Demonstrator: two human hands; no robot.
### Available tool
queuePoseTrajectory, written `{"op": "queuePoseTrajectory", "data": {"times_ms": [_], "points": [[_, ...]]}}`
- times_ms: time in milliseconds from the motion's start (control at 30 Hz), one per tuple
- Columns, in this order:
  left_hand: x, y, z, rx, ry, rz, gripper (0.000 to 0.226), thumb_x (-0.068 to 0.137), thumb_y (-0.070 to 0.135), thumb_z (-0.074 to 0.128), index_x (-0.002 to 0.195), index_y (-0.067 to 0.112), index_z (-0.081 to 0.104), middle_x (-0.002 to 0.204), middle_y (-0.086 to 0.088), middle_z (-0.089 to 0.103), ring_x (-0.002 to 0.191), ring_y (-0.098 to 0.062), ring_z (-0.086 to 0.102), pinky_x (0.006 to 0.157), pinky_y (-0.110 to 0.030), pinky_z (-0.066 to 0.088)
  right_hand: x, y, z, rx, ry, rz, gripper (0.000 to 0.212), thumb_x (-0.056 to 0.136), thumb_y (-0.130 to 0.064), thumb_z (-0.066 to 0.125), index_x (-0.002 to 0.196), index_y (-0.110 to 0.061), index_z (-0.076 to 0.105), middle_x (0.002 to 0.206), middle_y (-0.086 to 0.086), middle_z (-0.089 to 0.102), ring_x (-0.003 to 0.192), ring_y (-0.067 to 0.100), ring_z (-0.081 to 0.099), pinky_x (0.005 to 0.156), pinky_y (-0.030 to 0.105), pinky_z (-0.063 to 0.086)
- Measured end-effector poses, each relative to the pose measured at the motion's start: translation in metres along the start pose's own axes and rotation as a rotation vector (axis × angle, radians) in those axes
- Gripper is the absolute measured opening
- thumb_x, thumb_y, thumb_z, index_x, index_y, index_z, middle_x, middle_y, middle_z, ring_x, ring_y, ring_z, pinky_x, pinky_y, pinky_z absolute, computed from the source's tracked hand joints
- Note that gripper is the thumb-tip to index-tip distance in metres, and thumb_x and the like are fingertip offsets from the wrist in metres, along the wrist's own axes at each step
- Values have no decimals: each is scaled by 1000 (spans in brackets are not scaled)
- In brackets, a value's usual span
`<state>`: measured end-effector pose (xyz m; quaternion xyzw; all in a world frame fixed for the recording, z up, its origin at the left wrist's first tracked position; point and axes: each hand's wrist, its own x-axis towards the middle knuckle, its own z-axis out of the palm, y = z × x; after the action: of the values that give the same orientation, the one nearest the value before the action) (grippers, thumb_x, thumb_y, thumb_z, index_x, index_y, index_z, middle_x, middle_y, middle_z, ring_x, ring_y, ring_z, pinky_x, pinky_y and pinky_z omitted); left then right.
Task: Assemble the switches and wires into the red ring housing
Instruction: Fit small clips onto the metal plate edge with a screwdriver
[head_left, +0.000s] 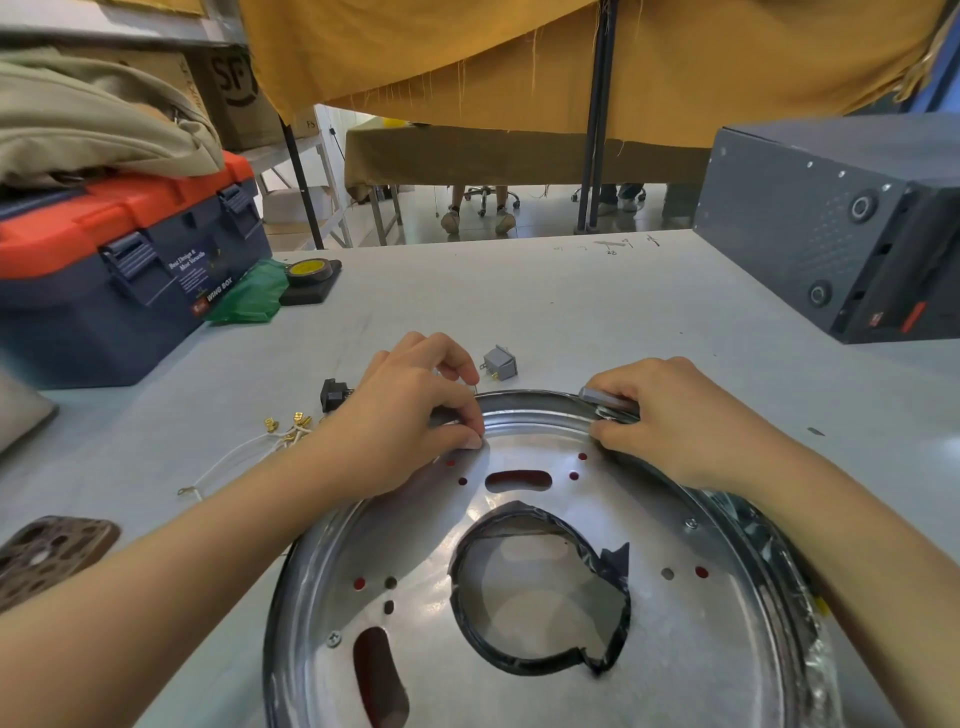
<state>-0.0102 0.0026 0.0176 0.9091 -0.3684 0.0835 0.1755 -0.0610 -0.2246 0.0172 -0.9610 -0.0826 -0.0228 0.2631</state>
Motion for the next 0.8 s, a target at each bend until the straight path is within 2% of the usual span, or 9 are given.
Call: {"op": "queuePoseTrajectory", "data": {"times_ms": [200, 267, 333, 400, 467, 533, 633, 700, 800], "points": [[1, -1, 1, -48, -15, -45, 3, 79, 27, 72, 78, 27, 74, 110, 11, 49, 103, -6, 40, 88, -23, 30, 0, 2, 0, -83, 28, -5, 6, 87, -22, 61, 87, -25, 67, 77, -3, 65, 70, 14, 57, 61, 27, 43], [1, -2, 1, -75, -31, -61, 3, 79, 26, 72, 78, 28, 73, 111, 12, 49, 104, -5, 40, 84, -16, 28, -1, 1, -2, -43, 72, -16, 8, 88, -29, 61, 88, -25, 67, 79, -5, 66, 68, 10, 56, 60, 20, 43], [1, -2, 1, -107, -45, -74, 4, 79, 26, 73, 77, 29, 72, 112, 13, 49, 105, -3, 40, 82, -9, 27, -1, -2, -8, 44, 167, -19, 18, 89, -36, 58, 82, -22, 67, 74, -3, 64, 60, 11, 51, 54, 13, 38], [1, -3, 1, -130, -58, -83, 5, 79, 26, 73, 77, 30, 72, 113, 13, 48, 107, -3, 40, 83, -11, 29, 0, -9, -15, 154, 270, -36, 29, 91, -39, 51, 76, -20, 67, 73, 5, 63, 59, 18, 51, 57, 15, 40], [1, -4, 1, -154, -72, -94, 5, 79, 26, 72, 78, 30, 71, 114, 14, 48, 108, -2, 40, 87, -16, 30, 3, -21, -20, 260, 342, -65, 33, 93, -39, 46, 73, -23, 67, 81, 4, 66, 71, 16, 58, 69, 20, 46], [1, -4, 1, -164, -82, -102, 3, 80, 27, 72, 79, 30, 72, 115, 14, 47, 108, -1, 39, 88, -17, 30, 6, -34, -21, 303, 391, -106, 39, 95, -38, 43, 68, -20, 65, 75, 3, 64, 69, 12, 57, 65, 15, 43], [1, -4, 1, -170, -82, -101, 5, 80, 26, 72, 78, 30, 71, 115, 12, 48, 108, -3, 39, 89, -17, 30, 12, -50, -16, 358, 334, -153, 42, 96, -37, 43, 67, -13, 63, 53, -6, 53, 47, 4, 51, 48, 12, 38], [2, -4, 1, -165, -79, -93, 4, 79, 24, 73, 79, 29, 72, 114, 10, 48, 108, -5, 39, 88, -14, 29, 17, -56, -11, 395, 244, -176, 38, 96, -35, 45, 71, -13, 64, 47, -9, 54, 43, -1, 51, 48, 8, 38], [2, -4, 1, -167, -78, -86, 4, 79, 23, 73, 80, 26, 72, 109, 11, 48, 104, -5, 39, 82, -6, 27, 28, -60, -5, 434, 114, -166, 32, 95, -32, 50, 77, -11, 66, 49, -4, 60, 43, 2, 51, 50, 10, 41]]}}
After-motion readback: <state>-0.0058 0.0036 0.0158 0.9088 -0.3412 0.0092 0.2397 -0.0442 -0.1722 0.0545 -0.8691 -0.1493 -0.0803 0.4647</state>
